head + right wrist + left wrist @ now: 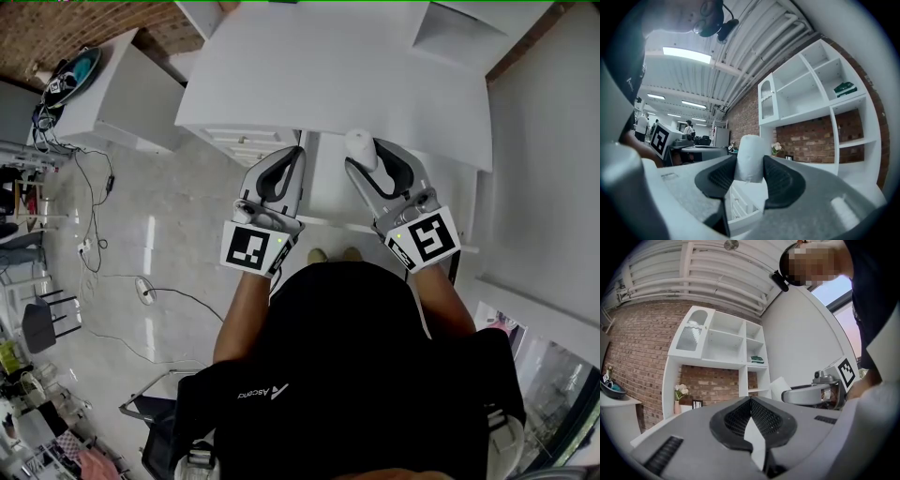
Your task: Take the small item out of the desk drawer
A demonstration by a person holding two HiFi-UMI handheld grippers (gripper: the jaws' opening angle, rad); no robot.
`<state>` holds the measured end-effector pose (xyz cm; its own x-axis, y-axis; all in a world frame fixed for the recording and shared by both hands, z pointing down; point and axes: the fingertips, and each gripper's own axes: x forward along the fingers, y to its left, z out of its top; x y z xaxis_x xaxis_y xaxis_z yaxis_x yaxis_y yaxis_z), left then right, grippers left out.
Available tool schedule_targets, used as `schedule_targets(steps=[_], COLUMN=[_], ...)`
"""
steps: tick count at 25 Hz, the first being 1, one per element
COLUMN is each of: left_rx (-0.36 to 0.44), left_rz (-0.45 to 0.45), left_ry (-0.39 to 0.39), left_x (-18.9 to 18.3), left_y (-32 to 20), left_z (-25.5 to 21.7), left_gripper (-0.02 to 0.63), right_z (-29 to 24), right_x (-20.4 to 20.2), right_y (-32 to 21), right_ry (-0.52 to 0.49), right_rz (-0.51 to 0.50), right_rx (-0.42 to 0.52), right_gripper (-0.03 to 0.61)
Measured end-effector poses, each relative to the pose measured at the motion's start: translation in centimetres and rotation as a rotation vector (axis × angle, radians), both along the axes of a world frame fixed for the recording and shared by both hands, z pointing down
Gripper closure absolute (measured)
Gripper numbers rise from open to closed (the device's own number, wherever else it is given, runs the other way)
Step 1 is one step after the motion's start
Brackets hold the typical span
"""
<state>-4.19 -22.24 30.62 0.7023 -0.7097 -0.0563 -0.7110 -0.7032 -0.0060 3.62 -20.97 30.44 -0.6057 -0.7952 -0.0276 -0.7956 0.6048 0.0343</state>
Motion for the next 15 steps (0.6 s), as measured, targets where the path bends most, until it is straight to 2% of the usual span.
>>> schedule_targets(steps=[6, 15], left_rx=[0.008, 0.001], left_rz=[-0.01, 0.004], left_ry=[0.024, 0.007], left_x=[-0.09, -0.05], left_y=[-0.12, -0.24], left_z=[-1.05, -0.27], left_gripper=[0.615, 0.615], right_z=[-0.42, -0.21], right_x=[0.04, 0.14], right_y=[0.0, -0.11], right_ry=[0.002, 0.003], right_rz=[0.008, 0.014], right_rx=[0.011, 0.01], right_gripper=[0.402, 0.403])
